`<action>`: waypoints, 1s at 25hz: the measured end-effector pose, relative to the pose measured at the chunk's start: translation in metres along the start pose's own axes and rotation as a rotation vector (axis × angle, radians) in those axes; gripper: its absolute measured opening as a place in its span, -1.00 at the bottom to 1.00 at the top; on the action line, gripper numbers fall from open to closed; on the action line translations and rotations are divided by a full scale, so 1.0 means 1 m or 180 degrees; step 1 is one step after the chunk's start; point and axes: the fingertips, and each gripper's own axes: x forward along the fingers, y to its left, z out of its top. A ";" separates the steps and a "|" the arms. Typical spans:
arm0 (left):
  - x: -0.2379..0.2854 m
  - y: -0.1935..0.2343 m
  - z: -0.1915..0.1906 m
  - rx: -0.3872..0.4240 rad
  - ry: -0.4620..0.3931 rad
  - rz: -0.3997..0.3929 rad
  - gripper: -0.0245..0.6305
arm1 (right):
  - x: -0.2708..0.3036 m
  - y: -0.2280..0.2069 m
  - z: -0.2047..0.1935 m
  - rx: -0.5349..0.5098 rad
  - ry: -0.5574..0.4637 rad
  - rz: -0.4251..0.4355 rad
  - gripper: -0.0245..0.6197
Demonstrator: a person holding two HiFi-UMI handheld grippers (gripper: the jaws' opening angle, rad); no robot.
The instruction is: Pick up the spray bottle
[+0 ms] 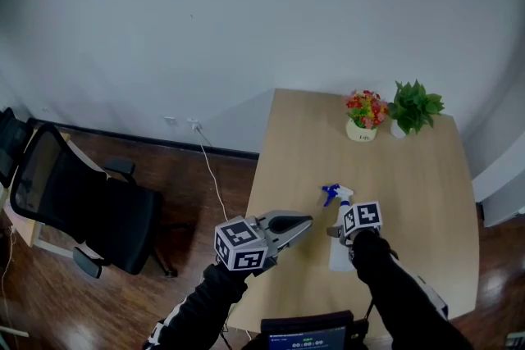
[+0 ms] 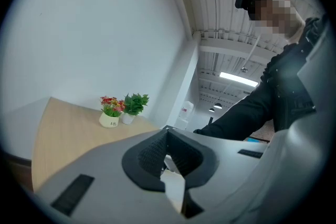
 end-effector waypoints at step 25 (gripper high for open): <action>-0.004 0.007 -0.002 -0.0093 -0.0039 0.0095 -0.94 | 0.005 0.016 0.012 0.0083 -0.0264 0.0551 0.34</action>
